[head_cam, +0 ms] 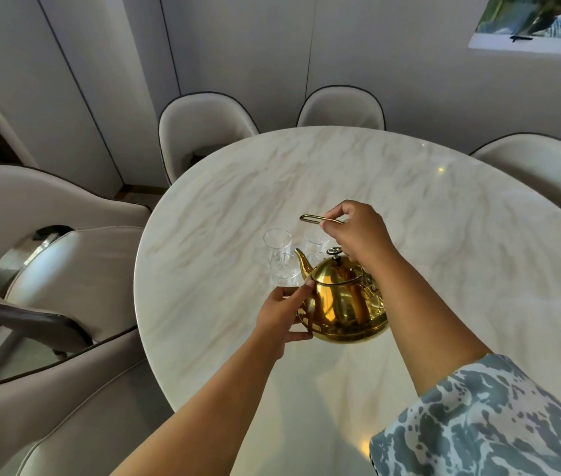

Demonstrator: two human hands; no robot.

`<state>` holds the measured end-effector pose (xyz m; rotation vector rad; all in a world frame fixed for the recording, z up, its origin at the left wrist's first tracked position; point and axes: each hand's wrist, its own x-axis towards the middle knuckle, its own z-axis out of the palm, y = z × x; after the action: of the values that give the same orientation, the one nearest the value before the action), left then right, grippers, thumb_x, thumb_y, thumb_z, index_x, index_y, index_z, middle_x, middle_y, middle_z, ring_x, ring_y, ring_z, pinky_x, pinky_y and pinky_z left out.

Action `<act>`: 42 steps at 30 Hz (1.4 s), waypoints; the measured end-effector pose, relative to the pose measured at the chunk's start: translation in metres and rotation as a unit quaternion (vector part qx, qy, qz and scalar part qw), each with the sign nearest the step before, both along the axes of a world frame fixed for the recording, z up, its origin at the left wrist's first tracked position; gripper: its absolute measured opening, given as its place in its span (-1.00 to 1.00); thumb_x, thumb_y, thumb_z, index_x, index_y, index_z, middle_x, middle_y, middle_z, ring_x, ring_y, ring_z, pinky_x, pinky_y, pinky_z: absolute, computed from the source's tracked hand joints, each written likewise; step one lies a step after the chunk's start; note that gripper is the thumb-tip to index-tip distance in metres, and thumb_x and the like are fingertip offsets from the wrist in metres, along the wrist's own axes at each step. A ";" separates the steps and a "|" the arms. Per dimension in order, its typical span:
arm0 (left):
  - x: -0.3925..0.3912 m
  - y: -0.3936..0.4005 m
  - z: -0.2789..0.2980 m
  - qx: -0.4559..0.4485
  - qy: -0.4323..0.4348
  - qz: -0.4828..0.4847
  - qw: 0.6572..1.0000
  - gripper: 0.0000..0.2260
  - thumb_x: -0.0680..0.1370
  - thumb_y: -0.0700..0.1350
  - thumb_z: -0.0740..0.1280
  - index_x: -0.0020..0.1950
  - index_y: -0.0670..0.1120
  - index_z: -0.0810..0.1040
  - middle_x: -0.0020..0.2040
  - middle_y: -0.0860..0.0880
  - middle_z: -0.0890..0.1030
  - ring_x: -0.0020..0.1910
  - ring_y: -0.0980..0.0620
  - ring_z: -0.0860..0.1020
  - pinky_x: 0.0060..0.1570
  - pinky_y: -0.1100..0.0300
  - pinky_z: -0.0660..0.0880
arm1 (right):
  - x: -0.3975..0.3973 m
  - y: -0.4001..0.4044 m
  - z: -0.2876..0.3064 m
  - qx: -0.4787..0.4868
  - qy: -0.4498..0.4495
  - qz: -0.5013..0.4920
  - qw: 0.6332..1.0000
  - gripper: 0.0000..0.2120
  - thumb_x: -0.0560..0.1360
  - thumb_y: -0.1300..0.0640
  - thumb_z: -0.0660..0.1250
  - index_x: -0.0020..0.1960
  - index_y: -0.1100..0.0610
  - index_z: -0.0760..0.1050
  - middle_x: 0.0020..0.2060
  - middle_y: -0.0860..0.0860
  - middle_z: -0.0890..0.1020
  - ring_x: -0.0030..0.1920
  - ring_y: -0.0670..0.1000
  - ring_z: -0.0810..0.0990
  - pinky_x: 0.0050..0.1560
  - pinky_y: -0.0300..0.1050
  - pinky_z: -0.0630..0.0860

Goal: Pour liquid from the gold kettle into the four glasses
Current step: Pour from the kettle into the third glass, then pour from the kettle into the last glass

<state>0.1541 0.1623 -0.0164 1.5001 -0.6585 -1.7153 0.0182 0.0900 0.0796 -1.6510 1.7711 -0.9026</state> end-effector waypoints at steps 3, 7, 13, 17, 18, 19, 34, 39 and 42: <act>-0.003 -0.011 0.009 -0.016 0.001 0.013 1.000 -0.54 0.45 0.13 0.48 0.20 -0.13 0.53 0.03 -0.11 0.64 0.05 -0.14 0.67 -0.04 -0.18 0.66 | -0.001 -0.010 0.014 -0.013 -0.014 0.001 1.000 -0.83 0.48 0.10 0.38 0.03 0.14 0.59 -0.45 -0.05 0.48 -0.55 -0.06 0.35 -0.49 -0.24 0.27; -0.006 -0.028 0.019 -0.028 -0.004 0.034 0.999 -0.54 0.44 0.14 0.49 0.20 -0.10 0.54 0.10 -0.14 0.64 0.06 -0.13 0.67 -0.05 -0.17 0.67 | 0.000 -0.026 0.029 -0.029 -0.024 0.014 0.999 -0.83 0.48 0.11 0.38 0.05 0.14 0.59 -0.44 -0.04 0.48 -0.55 -0.06 0.33 -0.51 -0.24 0.26; -0.009 -0.051 0.023 -0.026 0.015 0.053 0.998 -0.55 0.46 0.13 0.48 0.23 -0.09 0.53 0.13 -0.16 0.63 0.10 -0.15 0.65 -0.02 -0.18 0.66 | 0.007 -0.056 0.039 -0.021 -0.006 0.037 0.999 -0.84 0.49 0.13 0.39 0.04 0.15 0.60 -0.41 -0.04 0.49 -0.51 -0.08 0.36 -0.49 -0.25 0.27; -0.012 -0.062 0.019 -0.012 0.031 0.060 0.998 -0.62 0.50 0.11 0.45 0.19 -0.09 0.53 0.09 -0.14 0.63 0.11 -0.16 0.65 -0.06 -0.13 0.68 | 0.015 -0.075 0.038 -0.005 0.032 0.063 0.997 -0.84 0.49 0.15 0.38 0.04 0.17 0.60 -0.37 -0.05 0.51 -0.48 -0.07 0.39 -0.47 -0.25 0.30; -0.012 -0.064 0.018 -0.008 0.033 0.061 0.998 -0.65 0.50 0.11 0.44 0.16 -0.07 0.53 0.08 -0.14 0.63 0.12 -0.16 0.64 -0.11 -0.10 0.68 | 0.017 -0.079 0.037 0.000 0.040 0.071 0.997 -0.84 0.49 0.15 0.37 0.04 0.18 0.60 -0.37 -0.06 0.50 -0.46 -0.09 0.39 -0.46 -0.24 0.30; -0.013 -0.066 0.017 -0.005 0.036 0.063 0.997 -0.68 0.51 0.11 0.43 0.12 -0.05 0.53 0.09 -0.14 0.62 0.13 -0.16 0.63 -0.17 -0.06 0.68 | 0.020 -0.083 0.036 0.005 0.046 0.077 0.996 -0.84 0.49 0.15 0.37 0.04 0.19 0.61 -0.37 -0.06 0.50 -0.45 -0.10 0.38 -0.45 -0.25 0.30; -0.013 -0.090 0.006 0.027 0.064 0.074 0.995 -0.62 0.53 0.16 0.38 0.21 -0.06 0.49 0.10 -0.12 0.59 0.06 -0.16 0.64 -0.24 0.00 0.68 | 0.042 -0.121 0.032 0.051 0.115 0.126 0.984 -0.81 0.51 0.20 0.35 0.05 0.29 0.62 -0.44 -0.03 0.45 -0.46 -0.09 0.35 -0.46 -0.24 0.28; -0.014 -0.089 0.004 0.031 0.069 0.075 0.994 -0.57 0.52 0.17 0.39 0.26 -0.07 0.48 0.17 -0.15 0.58 0.10 -0.18 0.64 -0.23 -0.01 0.68 | 0.043 -0.122 0.031 0.053 0.121 0.129 0.983 -0.80 0.51 0.19 0.36 0.05 0.28 0.62 -0.44 -0.02 0.45 -0.46 -0.08 0.35 -0.46 -0.23 0.28; -0.014 -0.087 0.003 0.030 0.072 0.077 0.994 -0.55 0.52 0.17 0.39 0.28 -0.08 0.48 0.21 -0.16 0.57 0.13 -0.20 0.63 -0.18 -0.04 0.69 | 0.043 -0.120 0.031 0.052 0.123 0.133 0.982 -0.80 0.51 0.18 0.36 0.06 0.28 0.62 -0.44 -0.01 0.45 -0.46 -0.07 0.36 -0.46 -0.23 0.28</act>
<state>0.1400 0.0753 -0.0133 1.4135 -0.4102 -1.7176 0.0609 -0.0304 0.1110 -1.9398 1.6649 -0.4954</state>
